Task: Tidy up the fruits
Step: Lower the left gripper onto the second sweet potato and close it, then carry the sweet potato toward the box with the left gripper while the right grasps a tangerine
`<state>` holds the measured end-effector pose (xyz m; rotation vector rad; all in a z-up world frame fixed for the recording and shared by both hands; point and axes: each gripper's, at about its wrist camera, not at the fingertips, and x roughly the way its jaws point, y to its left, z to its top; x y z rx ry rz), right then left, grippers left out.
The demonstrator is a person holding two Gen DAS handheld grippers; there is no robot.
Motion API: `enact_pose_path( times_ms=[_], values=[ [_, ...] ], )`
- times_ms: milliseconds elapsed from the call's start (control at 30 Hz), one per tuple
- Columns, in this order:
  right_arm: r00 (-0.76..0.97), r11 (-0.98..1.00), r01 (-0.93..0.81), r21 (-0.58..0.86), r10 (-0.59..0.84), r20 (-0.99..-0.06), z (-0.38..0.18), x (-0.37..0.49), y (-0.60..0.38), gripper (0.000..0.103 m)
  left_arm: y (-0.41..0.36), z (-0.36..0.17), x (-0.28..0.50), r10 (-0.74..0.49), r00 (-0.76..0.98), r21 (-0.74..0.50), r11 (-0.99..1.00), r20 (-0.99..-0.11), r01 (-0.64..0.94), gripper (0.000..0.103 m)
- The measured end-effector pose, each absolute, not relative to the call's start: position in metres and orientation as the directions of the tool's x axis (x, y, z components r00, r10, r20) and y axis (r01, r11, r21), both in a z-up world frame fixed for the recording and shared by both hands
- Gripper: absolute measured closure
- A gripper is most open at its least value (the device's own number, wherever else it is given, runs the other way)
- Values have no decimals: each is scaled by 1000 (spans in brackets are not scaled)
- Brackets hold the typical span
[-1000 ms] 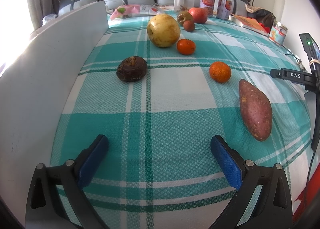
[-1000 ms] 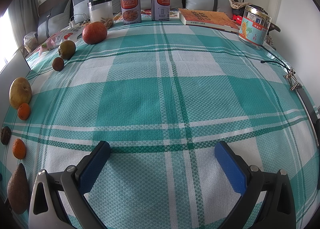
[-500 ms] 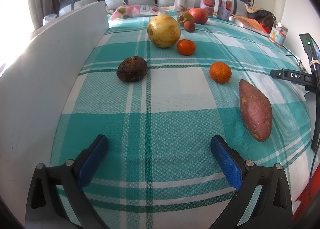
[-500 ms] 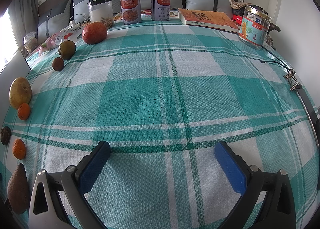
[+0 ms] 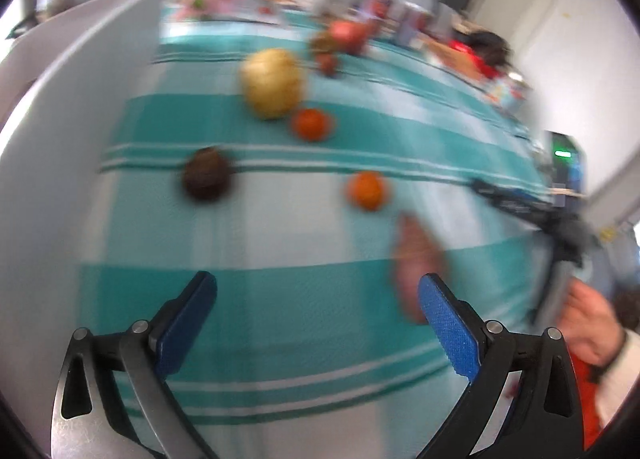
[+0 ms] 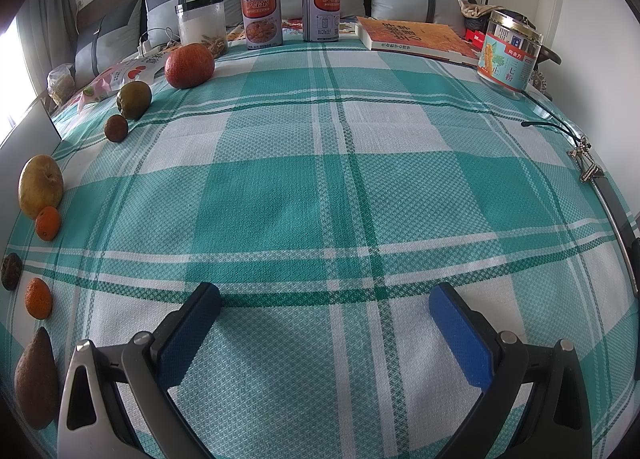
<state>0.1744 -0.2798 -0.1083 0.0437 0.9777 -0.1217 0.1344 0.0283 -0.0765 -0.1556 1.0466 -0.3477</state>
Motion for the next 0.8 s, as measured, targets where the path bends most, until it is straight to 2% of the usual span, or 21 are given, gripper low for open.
enact_pose_path(
  times_ms=[67,167,233,333,400,467,500,567,600,800],
  values=[
    [553,992,123,-18,-83,-829,-108,174,-280,0,-1,-71,137,-373,408,-279,921,-833,272,2],
    [553,992,123,-18,-83,-829,-108,174,-280,0,-47,-87,147,-282,328,-165,925,-901,342,2],
    [553,992,123,-18,-83,-829,-108,174,-280,0,-66,-103,154,-210,304,-99,935,-929,341,3],
    [553,992,122,-18,-83,-829,-108,174,-280,0,-77,-114,156,-199,294,-100,942,-935,321,3],
    [553,992,122,-18,-83,-829,-108,174,-280,0,-86,-117,157,-162,311,-53,942,-936,332,4],
    [553,992,122,-18,-83,-829,-109,175,-280,0,-92,-119,157,-121,330,0,938,-936,346,15],
    [553,992,122,-18,-83,-829,-108,175,-280,0,-94,-116,156,-129,343,3,933,-930,360,25],
    [551,992,122,-21,-85,-830,-109,175,-279,0,-93,-112,156,-131,355,8,932,-925,363,53],
    [551,992,122,-18,-83,-830,-109,175,-280,0,-90,-109,155,-128,364,12,934,-922,358,60],
    [552,995,101,-5,-60,-832,-107,173,-281,0,-37,-98,143,-250,388,-151,951,-887,269,63]
  ],
)
